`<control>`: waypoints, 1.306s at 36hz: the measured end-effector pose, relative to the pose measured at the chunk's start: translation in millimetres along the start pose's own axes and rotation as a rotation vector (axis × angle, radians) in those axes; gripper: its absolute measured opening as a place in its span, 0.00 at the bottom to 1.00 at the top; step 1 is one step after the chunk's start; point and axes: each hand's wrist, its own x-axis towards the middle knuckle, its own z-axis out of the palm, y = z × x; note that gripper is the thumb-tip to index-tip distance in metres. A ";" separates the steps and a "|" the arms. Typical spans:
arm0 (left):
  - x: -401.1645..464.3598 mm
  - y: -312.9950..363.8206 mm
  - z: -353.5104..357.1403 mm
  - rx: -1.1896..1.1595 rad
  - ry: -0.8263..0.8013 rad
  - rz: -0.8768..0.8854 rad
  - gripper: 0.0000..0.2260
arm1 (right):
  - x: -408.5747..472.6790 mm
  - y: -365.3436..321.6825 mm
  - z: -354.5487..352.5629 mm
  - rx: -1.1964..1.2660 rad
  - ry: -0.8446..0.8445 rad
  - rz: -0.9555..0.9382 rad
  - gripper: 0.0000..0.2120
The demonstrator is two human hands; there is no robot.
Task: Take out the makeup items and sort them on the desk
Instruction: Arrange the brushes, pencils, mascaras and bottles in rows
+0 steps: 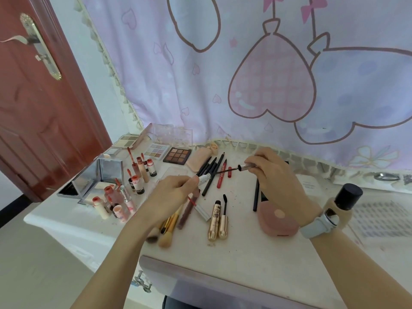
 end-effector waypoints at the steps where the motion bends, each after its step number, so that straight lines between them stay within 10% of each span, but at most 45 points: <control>1: 0.5 -3.4 -2.2 -0.028 0.007 -0.005 0.19 | -0.9 3.1 -0.2 -0.002 0.001 0.027 0.06; 12: -3.9 2.8 15.1 -0.612 0.047 0.069 0.10 | -8.2 -17.9 8.1 0.587 0.015 0.474 0.05; 30: 5.4 4.4 84.7 0.181 0.158 0.149 0.02 | -46.1 -9.8 7.9 0.147 -0.341 0.353 0.05; 47: 13.4 -3.3 83.7 0.167 0.070 0.148 0.01 | -50.3 -4.7 13.9 -0.031 -0.384 0.274 0.12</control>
